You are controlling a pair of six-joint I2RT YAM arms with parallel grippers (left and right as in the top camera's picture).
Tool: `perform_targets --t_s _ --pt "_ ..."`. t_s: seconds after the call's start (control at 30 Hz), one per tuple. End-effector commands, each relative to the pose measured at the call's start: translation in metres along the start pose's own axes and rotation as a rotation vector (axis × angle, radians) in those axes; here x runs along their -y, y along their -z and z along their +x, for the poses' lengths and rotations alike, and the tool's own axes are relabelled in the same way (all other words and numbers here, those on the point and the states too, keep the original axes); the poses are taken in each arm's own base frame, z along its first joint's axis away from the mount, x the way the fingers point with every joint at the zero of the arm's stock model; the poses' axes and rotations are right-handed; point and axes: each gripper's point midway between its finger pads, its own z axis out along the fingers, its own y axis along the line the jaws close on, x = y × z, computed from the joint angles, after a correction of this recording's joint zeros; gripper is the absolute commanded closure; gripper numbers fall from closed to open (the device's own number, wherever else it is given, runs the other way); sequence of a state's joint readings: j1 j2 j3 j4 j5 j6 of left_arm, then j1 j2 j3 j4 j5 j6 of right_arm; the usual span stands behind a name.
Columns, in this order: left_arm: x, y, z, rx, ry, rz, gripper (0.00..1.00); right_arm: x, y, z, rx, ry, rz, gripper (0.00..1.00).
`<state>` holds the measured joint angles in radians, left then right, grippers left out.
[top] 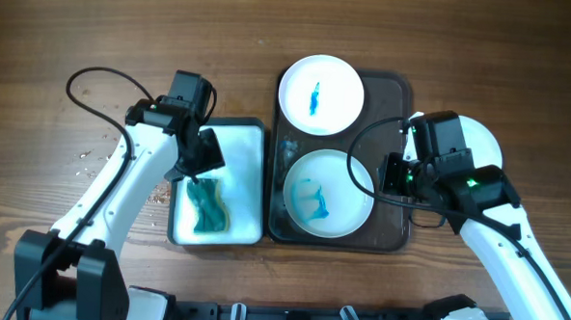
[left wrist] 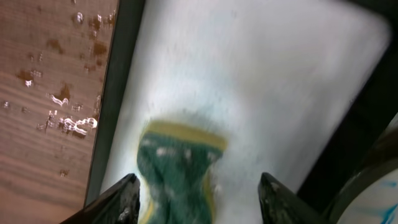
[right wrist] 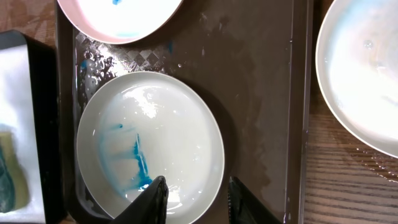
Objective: Clean dirty plates on tray and stack at the side
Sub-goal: 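Pick up the sponge from the basin with the left gripper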
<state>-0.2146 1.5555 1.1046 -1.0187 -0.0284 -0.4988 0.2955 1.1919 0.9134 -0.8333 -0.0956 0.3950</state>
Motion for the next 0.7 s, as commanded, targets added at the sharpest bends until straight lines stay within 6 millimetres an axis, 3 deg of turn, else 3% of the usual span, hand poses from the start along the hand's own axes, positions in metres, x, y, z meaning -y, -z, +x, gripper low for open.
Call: perform_targets --t_s 0.0,0.13,0.17,0.27,0.33,0.43,0.5,0.67 --pt "-0.011 -0.015 0.026 -0.089 0.001 -0.021 0.49 0.001 0.004 -0.005 0.019 -0.003 0.006 0.67" --pt "-0.025 -0.057 0.052 -0.118 0.013 -0.037 0.57 0.002 0.004 -0.003 0.012 -0.003 0.009 0.66" --pt "-0.026 -0.072 0.061 -0.123 0.014 -0.013 0.63 0.002 0.004 -0.003 0.012 -0.001 0.011 0.63" --pt "-0.026 -0.080 0.067 -0.128 0.014 0.004 0.96 0.003 0.004 -0.005 0.019 0.004 0.014 0.51" --pt "-0.021 -0.075 0.061 -0.115 0.014 0.018 0.96 0.004 0.004 -0.006 0.024 0.028 0.023 0.51" --pt "-0.006 -0.049 0.048 -0.111 0.008 0.064 0.96 0.011 0.003 -0.007 0.031 0.017 0.057 0.50" --pt "0.022 0.011 0.018 -0.041 -0.060 0.162 0.96 0.021 -0.007 -0.003 -0.024 -0.055 0.064 0.52" --pt "0.069 0.084 0.001 0.095 -0.146 0.319 0.96 0.014 -0.038 0.016 -0.203 0.012 -0.047 0.52"
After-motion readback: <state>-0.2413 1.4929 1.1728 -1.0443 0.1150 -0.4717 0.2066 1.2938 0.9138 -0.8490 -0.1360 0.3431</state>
